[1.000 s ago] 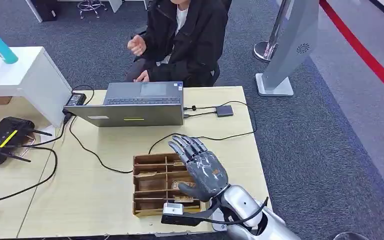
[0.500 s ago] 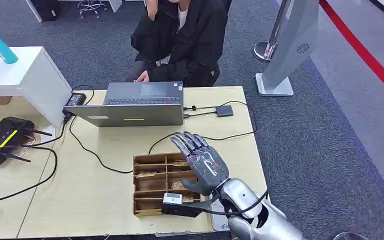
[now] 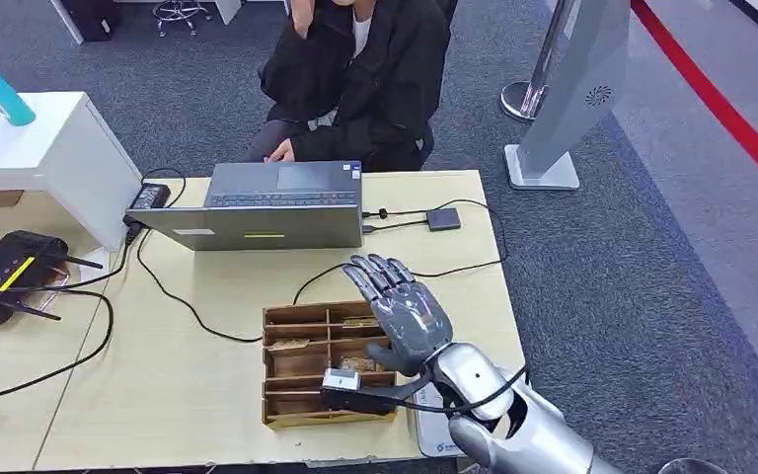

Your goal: Pass the card to the sensor for recognition and then transmit it.

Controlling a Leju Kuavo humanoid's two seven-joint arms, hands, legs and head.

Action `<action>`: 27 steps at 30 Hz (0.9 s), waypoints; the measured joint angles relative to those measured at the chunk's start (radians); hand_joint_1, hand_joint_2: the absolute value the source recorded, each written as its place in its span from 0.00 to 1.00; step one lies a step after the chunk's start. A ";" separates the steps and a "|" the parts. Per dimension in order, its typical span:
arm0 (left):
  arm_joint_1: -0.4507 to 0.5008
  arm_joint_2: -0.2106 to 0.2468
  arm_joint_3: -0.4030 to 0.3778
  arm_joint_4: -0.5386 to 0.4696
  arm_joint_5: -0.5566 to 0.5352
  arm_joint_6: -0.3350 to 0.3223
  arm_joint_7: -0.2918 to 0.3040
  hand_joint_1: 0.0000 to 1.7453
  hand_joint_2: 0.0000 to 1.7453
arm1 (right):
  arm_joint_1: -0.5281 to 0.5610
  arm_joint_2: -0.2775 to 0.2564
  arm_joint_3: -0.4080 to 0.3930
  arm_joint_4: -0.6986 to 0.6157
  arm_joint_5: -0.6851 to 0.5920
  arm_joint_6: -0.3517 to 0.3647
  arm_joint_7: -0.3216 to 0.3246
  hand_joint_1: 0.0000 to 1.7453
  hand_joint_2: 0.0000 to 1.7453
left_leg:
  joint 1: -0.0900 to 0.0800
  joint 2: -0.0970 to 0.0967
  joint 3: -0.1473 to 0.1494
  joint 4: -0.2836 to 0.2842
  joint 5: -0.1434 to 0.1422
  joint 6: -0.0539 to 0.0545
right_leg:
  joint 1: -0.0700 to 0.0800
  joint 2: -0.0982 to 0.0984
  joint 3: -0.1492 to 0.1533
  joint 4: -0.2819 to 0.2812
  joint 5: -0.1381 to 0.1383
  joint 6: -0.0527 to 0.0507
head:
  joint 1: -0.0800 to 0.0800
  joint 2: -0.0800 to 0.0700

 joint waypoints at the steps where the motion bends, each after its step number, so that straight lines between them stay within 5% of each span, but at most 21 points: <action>1: 0.000 0.000 0.000 0.000 0.000 0.000 0.000 0.00 0.00 | 0.000 0.000 0.001 0.002 0.000 0.000 0.000 0.00 1.00 | 0.000 0.000 0.000 0.000 0.000 0.000 | 0.000 0.000 0.000 0.000 0.000 0.000 | 0.000 0.000; 27: 0.000 0.000 0.000 0.000 0.000 0.000 0.001 0.00 0.00 | -0.005 0.000 0.013 0.005 0.003 0.002 0.000 0.00 1.00 | 0.000 0.000 0.000 0.000 0.000 0.000 | 0.000 0.000 0.000 0.000 0.000 0.000 | 0.000 0.000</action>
